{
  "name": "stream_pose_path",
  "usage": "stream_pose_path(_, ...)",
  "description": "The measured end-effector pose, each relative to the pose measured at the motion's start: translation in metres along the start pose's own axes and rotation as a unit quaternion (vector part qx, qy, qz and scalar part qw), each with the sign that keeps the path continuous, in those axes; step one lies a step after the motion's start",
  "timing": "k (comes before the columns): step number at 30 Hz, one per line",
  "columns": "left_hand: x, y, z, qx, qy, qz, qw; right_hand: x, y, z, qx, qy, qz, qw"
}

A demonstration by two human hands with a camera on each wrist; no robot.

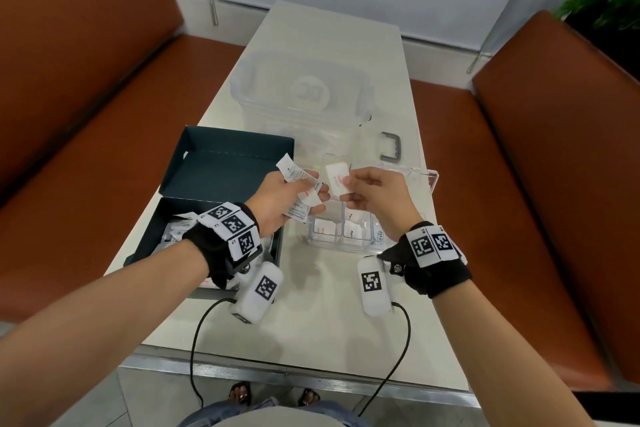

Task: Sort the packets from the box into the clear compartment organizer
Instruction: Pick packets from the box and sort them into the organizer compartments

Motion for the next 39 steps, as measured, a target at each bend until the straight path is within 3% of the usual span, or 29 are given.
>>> stream_pose_path(4, -0.001, -0.004, 0.004, -0.027, 0.033, 0.03, 0.999, -0.017, 0.002, -0.008, -0.016, -0.05, -0.016, 0.998)
stream_pose_path(11, -0.003, -0.011, 0.006, -0.013, 0.093, 0.007, 0.996, -0.026, 0.012, -0.007, -0.025, 0.017, -0.032, 0.999)
stream_pose_path(19, -0.002, -0.004, 0.007, 0.045, 0.032, -0.026, 0.998, -0.022, 0.018, -0.003, -0.071, 0.044, -0.004, 0.996)
stream_pose_path(39, -0.006, -0.007, 0.002, -0.023, -0.028, -0.005, 0.999, -0.024, 0.014, -0.005, -0.078, 0.051, 0.074, 0.993)
Point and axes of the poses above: each hand's wrist, its own z-axis towards the middle knuckle, its own x-axis out of the back of the hand, y = z × x, the point moved 4 cm from there along z, towards the middle knuckle, and after that the axes turned 7 degrees about -z, right-handed, at the moved point
